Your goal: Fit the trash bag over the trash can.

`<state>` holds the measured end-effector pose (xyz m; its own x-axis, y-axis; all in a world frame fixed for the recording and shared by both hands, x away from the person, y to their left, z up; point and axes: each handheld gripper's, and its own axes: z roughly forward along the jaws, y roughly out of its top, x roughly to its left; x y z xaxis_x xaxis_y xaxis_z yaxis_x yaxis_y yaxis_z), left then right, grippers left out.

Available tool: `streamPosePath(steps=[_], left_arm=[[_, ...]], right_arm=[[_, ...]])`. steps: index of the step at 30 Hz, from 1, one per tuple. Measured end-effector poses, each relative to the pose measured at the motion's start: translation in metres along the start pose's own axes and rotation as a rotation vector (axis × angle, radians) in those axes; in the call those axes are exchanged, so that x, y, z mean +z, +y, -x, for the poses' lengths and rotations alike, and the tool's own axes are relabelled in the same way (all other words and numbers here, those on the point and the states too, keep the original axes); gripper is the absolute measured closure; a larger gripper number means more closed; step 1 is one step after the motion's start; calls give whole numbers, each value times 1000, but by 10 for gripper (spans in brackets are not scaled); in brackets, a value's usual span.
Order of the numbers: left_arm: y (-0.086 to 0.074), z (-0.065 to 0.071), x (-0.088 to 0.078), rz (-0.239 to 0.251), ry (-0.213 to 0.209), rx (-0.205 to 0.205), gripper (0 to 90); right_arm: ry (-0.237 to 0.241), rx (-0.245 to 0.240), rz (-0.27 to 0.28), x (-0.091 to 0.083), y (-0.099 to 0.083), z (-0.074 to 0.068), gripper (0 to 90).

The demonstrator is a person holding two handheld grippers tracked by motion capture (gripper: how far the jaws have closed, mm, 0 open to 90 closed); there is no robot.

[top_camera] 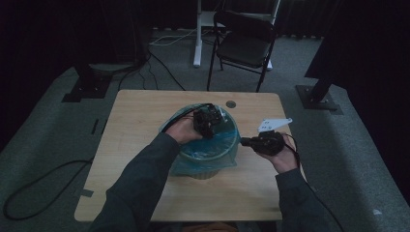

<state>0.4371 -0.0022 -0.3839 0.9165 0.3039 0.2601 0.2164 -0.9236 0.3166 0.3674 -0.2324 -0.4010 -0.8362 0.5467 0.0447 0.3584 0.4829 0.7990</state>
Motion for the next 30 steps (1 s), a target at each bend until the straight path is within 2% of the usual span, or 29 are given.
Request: streamPosePath(steps=[8, 12, 24, 29, 30], left_arm=[[1, 1, 4, -33, 17, 13, 593], [1, 1, 5, -35, 14, 12, 592], [2, 2, 11, -89, 12, 28, 574], [2, 3, 12, -93, 15, 29, 567], [2, 3, 10, -85, 28, 38, 567]], right_arm=[[-1, 5, 1, -1, -1, 0, 900], [0, 3, 1, 0, -1, 0, 900], [1, 0, -2, 0, 0, -1, 900], [1, -1, -2, 0, 0, -1, 900], [1, -1, -3, 0, 0, -1, 900]])
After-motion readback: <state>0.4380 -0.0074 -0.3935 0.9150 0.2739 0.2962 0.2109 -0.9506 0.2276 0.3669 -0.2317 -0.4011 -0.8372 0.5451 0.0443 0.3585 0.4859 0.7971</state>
